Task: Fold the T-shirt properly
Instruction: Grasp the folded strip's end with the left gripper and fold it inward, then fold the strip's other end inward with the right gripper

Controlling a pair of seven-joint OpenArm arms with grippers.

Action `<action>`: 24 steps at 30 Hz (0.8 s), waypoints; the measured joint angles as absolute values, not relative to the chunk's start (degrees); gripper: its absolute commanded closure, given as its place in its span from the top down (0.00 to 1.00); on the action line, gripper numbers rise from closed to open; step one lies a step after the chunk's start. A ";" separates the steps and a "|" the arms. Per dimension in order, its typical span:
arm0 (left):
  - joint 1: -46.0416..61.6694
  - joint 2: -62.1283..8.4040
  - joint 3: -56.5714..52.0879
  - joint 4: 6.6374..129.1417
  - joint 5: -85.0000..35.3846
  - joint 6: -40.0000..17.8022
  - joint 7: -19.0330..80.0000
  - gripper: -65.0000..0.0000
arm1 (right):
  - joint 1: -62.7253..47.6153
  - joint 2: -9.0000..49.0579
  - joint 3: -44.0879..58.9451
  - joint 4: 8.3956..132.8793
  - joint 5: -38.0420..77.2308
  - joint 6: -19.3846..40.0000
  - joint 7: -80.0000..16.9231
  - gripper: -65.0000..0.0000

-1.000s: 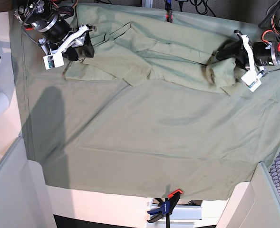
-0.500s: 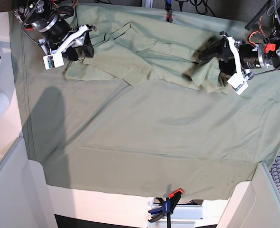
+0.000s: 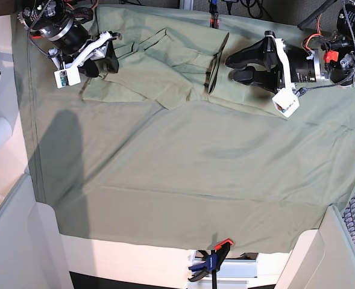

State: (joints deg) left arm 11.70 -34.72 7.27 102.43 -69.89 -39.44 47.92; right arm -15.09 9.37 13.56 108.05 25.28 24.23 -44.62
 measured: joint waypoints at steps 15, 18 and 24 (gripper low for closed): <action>11.75 -34.59 -0.34 104.40 -62.48 -39.48 48.01 0.20 | -15.07 8.88 30.20 108.12 31.92 24.21 -46.30 0.51; 11.73 -34.57 -0.34 104.40 -62.41 -39.48 48.01 0.20 | -15.22 8.88 31.88 108.09 32.51 24.21 -47.51 0.68; 11.73 -34.54 -0.34 104.40 -62.46 -39.48 47.99 0.20 | -15.29 8.84 26.39 101.47 34.11 24.21 -47.70 0.68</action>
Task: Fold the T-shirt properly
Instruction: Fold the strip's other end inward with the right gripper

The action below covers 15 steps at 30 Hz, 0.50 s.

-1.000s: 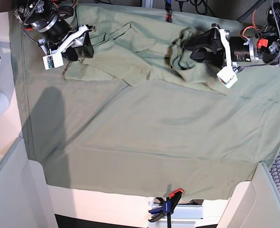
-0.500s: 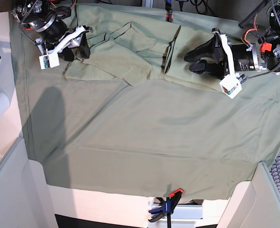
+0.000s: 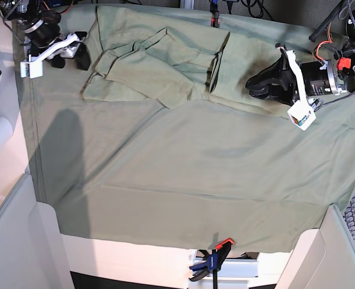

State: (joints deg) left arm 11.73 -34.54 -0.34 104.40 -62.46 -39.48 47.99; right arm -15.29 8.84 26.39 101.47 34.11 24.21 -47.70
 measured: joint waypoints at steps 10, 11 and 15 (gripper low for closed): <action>11.90 -34.52 -0.34 104.40 -61.54 -39.48 48.01 0.20 | -14.41 3.79 23.55 95.74 39.64 25.45 -47.35 0.68; 11.92 -34.50 -0.34 104.40 -61.52 -39.48 48.01 0.20 | -14.44 3.27 23.55 95.74 40.18 25.76 -47.90 0.68; 11.90 -34.46 -0.34 104.40 -61.52 -39.48 48.01 0.20 | -14.44 2.20 22.48 95.74 41.17 26.00 -48.77 0.68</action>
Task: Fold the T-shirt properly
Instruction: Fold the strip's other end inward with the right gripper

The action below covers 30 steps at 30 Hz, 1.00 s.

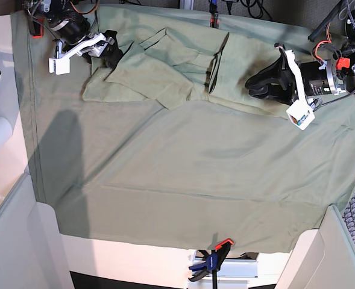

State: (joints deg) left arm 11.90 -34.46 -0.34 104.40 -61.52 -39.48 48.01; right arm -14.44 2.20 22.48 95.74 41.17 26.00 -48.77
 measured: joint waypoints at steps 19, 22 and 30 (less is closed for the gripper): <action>11.90 -34.44 -0.34 104.40 -61.54 -39.48 48.01 0.20 | -14.63 2.35 14.20 95.46 35.99 25.93 -44.14 0.00; 11.90 -34.46 -0.34 104.40 -61.56 -39.48 47.97 0.20 | -14.26 2.35 14.17 95.46 34.09 25.93 -44.12 0.00; 11.86 -34.48 -3.99 104.40 -61.52 -39.48 48.03 0.20 | -11.42 4.05 22.31 95.57 33.41 26.17 -44.31 0.00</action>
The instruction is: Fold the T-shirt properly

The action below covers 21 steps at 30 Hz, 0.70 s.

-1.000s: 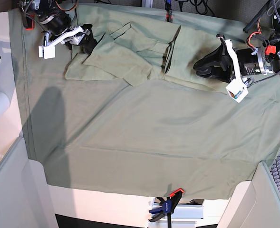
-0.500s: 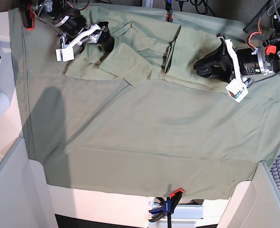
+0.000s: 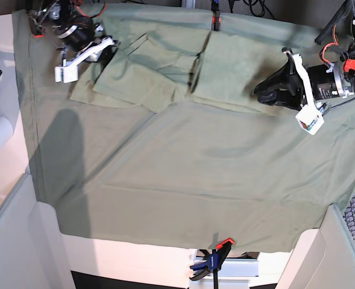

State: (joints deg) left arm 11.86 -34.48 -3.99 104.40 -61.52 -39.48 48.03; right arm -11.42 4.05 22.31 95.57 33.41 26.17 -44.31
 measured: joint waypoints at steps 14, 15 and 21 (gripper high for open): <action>14.66 -32.64 -4.45 97.78 -49.98 -39.66 38.09 0.20 | -9.82 13.47 26.26 96.47 32.62 26.15 -48.40 0.00; 14.44 -32.12 -4.47 95.88 -49.93 -39.55 37.41 0.20 | -9.54 13.28 26.24 97.06 32.49 26.13 -48.66 0.00; 12.67 -27.11 -4.47 88.29 -49.74 -39.44 37.23 0.20 | -9.63 10.94 25.12 107.48 30.83 25.98 -50.89 0.00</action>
